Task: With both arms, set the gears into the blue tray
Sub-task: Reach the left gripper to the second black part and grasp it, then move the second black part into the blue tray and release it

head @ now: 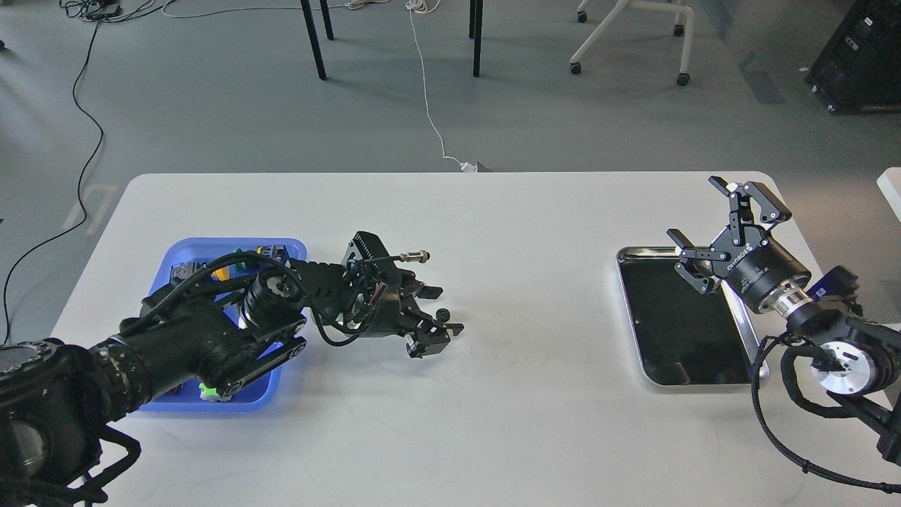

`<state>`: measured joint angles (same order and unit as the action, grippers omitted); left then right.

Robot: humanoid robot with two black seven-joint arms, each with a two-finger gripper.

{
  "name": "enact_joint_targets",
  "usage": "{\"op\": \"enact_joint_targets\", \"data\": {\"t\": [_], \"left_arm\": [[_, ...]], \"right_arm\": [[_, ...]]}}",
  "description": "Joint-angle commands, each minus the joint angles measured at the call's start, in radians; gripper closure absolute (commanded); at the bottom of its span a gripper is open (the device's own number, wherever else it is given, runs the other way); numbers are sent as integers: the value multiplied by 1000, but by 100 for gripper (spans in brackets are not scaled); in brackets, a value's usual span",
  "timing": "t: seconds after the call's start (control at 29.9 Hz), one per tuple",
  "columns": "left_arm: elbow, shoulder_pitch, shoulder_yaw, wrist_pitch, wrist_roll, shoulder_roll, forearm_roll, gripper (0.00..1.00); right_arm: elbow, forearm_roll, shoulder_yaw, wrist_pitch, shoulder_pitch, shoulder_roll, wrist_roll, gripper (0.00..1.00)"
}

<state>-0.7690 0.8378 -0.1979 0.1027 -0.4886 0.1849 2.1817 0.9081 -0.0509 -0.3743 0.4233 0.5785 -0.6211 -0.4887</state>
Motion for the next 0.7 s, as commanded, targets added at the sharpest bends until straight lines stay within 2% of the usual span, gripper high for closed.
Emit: {"op": "enact_joint_targets", "data": {"t": [0.0,0.33,0.47,0.6,0.67], "left_arm": [[7,0,5,0,0,4,0,51],[7,-16,8,0,0,4,0,53],[10,-14,8,0,0,5,0,71],[10,-14,6,-1,0,4,0,79],[10,-14,6,-8,0,4,0,80]], "right_arm": [[0,0,0,0,-3,0,0,3],[0,0,0,0,-5,0,0,3],[2,0,-2,0,-5,-8,0,3],[2,0,-2,0,-6,-9,0,3],[2,0,-2,0,-6,-9,0,3]]}}
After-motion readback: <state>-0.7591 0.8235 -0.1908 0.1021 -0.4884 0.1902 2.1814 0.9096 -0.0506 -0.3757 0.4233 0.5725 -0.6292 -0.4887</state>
